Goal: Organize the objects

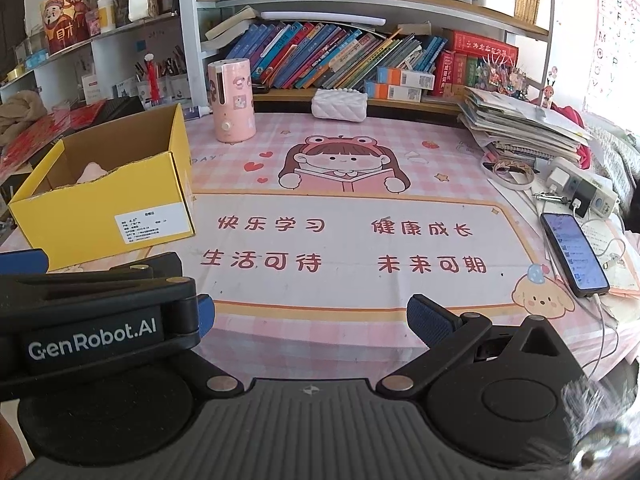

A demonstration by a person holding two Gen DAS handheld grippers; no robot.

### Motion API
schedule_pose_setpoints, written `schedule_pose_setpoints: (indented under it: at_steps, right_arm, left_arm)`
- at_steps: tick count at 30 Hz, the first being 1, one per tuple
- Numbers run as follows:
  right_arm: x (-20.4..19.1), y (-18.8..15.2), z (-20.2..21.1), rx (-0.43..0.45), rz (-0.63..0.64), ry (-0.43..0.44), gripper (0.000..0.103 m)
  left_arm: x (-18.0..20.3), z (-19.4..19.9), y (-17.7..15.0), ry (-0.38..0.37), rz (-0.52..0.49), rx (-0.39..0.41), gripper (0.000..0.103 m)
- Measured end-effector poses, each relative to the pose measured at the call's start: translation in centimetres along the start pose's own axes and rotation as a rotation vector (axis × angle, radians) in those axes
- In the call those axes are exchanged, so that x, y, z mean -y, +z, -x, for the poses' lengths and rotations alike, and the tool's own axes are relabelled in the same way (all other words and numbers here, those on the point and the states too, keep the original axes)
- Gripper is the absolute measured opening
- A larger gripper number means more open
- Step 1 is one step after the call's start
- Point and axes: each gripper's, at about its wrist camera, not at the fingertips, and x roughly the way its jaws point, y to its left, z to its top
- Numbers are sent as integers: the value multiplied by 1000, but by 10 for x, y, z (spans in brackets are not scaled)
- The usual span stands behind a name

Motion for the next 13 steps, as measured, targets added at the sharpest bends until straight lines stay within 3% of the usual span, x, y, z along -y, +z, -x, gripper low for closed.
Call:
schedule_pose_setpoints:
  at_steps: [13]
  right_arm:
    - [-2, -2, -1, -12, 5, 9, 103]
  left_arm:
    - [-3, -1, -2, 4, 12, -18, 103]
